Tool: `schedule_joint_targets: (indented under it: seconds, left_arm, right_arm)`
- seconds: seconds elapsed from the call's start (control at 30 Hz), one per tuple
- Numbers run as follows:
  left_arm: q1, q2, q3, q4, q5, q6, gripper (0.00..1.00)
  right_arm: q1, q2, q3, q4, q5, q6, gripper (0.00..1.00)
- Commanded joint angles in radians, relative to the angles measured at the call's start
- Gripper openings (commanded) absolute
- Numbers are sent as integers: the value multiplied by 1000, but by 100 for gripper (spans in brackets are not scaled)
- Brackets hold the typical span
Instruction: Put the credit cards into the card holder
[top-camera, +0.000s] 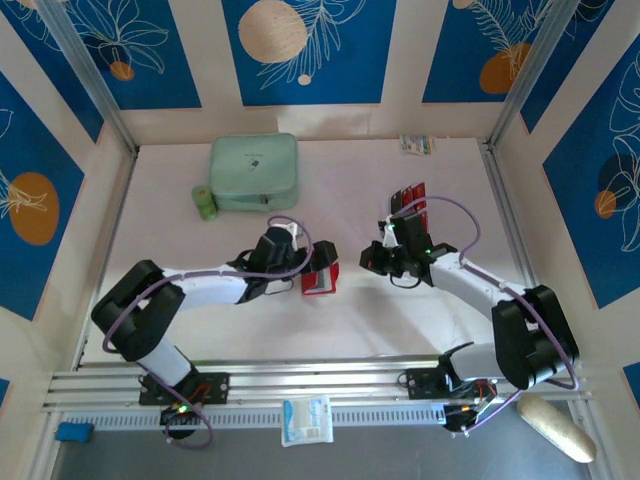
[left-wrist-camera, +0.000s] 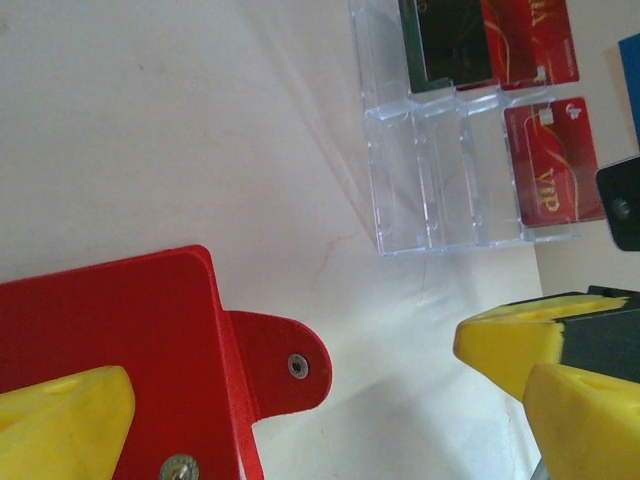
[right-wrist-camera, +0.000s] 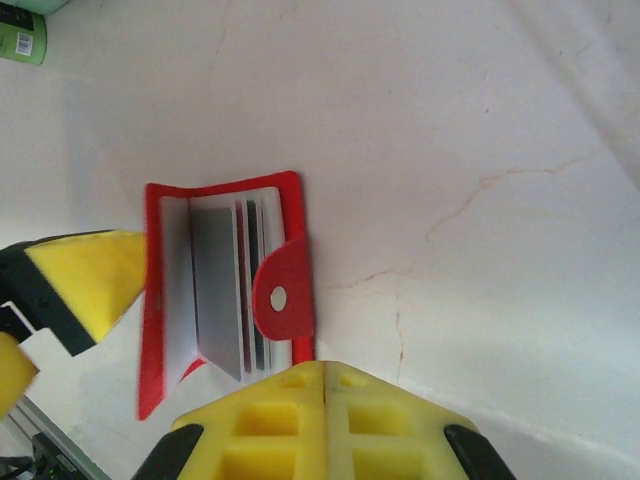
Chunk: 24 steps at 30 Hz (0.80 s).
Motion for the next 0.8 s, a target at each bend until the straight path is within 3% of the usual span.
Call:
schedule_joint_targets:
  seconds: [0.0,0.3,0.57,0.77]
  left_arm:
    - [-27,46,19,35,-30,-3,100]
    - [-48,88,-34,54,-70,-2,100]
    - [-22,-28,54,-99,-58,105,100]
    - [46,-148,101,-202,-29,166,100]
  right_arm:
    - [-7,-35,-16,-25,-33,8,0]
    - [-10,-50,-16,-44,-36,8,0]
    - [12,-43,18,-61,-48,8,0]
    - [104,-12,79,-71,-19,20,0]
